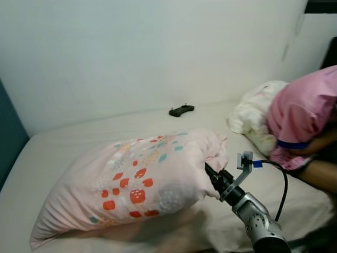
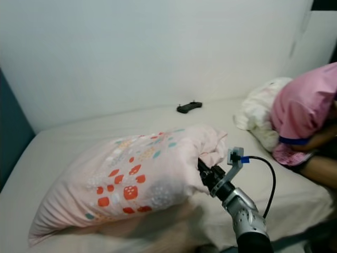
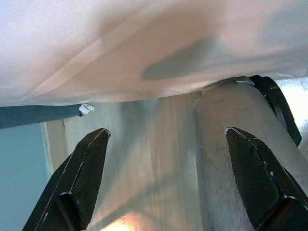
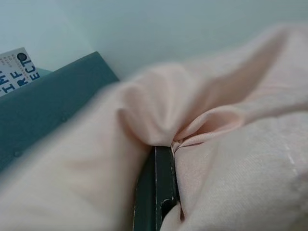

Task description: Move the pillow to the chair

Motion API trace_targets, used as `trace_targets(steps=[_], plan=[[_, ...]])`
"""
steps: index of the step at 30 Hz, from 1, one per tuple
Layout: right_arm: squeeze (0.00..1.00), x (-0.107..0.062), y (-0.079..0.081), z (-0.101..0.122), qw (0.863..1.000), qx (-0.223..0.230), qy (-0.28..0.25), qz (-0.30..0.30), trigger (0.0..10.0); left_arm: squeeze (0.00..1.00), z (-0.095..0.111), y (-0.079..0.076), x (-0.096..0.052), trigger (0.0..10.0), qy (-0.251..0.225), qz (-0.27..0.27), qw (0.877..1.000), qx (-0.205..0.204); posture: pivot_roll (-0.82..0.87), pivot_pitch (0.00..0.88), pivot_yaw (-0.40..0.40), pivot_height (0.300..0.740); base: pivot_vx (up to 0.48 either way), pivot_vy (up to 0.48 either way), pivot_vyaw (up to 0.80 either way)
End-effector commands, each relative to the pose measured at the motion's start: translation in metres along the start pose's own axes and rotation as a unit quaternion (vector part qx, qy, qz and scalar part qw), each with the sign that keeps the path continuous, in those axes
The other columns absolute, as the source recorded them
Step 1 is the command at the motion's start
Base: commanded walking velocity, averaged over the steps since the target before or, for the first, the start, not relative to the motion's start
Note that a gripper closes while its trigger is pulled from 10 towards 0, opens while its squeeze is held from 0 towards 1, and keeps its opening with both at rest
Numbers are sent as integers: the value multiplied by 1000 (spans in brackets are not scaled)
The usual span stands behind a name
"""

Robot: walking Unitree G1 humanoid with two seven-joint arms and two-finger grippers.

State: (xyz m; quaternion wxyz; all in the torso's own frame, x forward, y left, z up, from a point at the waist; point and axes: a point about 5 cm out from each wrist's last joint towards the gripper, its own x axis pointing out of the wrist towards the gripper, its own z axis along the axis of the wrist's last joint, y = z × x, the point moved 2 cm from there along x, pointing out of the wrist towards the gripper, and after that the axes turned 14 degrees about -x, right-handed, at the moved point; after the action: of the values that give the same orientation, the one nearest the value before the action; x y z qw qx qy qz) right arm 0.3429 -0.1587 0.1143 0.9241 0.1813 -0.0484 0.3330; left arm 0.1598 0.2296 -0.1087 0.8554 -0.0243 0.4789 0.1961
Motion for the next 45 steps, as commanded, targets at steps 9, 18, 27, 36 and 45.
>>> trace_targets(steps=[9,18,27,36,45], plan=[[0,2,4,1,1000,-2,0,6,0,0,-14,6,-2,10000,27,6,1000,14,-135,26,-5,429,0,0,0],[0,2,5,0,1000,-1,0,7,0,0,-17,8,-2,10000,36,12,999,19,-131,29,-4,452,-140,0,0],[0,3,7,1,1000,1,-2,9,0,0,-17,8,-2,10000,32,10,999,21,-129,30,-2,479,-320,0,0],[0,2,7,1,1000,0,-2,6,0,0,-16,8,-2,10000,30,9,999,25,-130,29,0,502,0,0,0],[0,3,6,2,1000,0,-3,2,0,0,-15,6,-2,10000,29,5,999,30,-128,31,1,530,0,0,0]])
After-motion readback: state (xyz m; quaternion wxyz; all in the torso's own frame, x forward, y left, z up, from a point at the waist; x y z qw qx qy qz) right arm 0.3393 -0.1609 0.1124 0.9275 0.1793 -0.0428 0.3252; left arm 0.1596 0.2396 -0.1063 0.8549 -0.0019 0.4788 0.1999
